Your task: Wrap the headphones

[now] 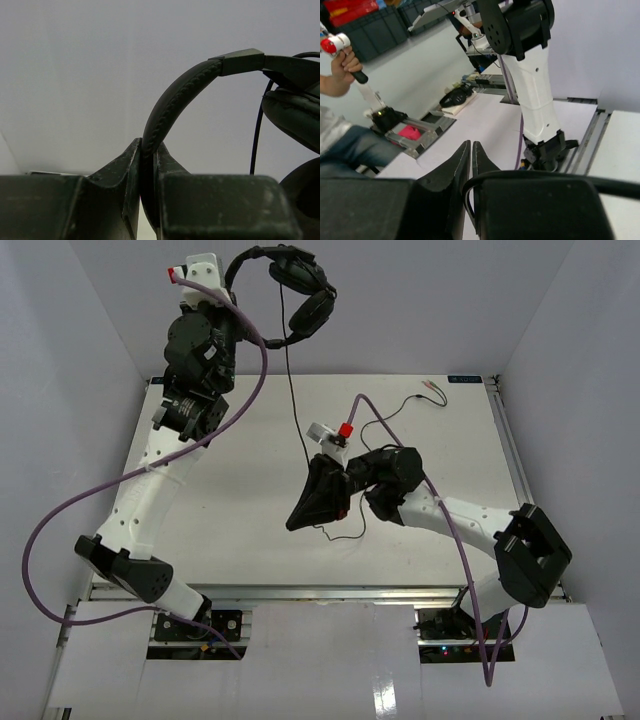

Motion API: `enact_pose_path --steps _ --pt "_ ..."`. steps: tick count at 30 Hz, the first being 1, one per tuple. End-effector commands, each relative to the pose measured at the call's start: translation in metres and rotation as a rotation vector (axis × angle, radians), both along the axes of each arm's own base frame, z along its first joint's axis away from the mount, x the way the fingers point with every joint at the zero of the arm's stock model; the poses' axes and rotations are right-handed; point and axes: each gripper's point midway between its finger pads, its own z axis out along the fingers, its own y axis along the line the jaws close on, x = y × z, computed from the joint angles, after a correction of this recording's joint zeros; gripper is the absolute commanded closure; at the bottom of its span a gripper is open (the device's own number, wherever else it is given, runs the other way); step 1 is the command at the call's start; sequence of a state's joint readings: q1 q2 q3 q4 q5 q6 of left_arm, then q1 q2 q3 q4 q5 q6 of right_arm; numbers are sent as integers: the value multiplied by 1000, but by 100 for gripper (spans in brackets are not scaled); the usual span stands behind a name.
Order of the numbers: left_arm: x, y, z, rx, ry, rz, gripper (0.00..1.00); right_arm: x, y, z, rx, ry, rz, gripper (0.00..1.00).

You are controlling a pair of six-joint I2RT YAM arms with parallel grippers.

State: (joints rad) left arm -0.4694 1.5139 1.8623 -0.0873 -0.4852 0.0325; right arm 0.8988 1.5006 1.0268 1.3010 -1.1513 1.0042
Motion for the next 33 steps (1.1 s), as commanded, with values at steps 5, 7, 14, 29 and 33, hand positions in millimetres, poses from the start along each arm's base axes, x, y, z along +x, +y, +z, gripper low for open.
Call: enact_pose_path --steps 5,7,14,29,33 --pt "5 17 -57 164 52 110 100 47 7 33 16 -312 -184 92" --pt "7 15 -79 194 87 106 100 69 10 10 -152 -339 -323 92" --pt "-4 11 -122 227 163 26 100 144 -15 2 -413 -731 -676 92" --pt "-59 -50 -235 348 391 -463 100 265 -94 30 -663 -1462 -1221 92" --pt "-59 -52 -252 354 432 -476 100 260 -79 52 -570 -1471 -1204 92"
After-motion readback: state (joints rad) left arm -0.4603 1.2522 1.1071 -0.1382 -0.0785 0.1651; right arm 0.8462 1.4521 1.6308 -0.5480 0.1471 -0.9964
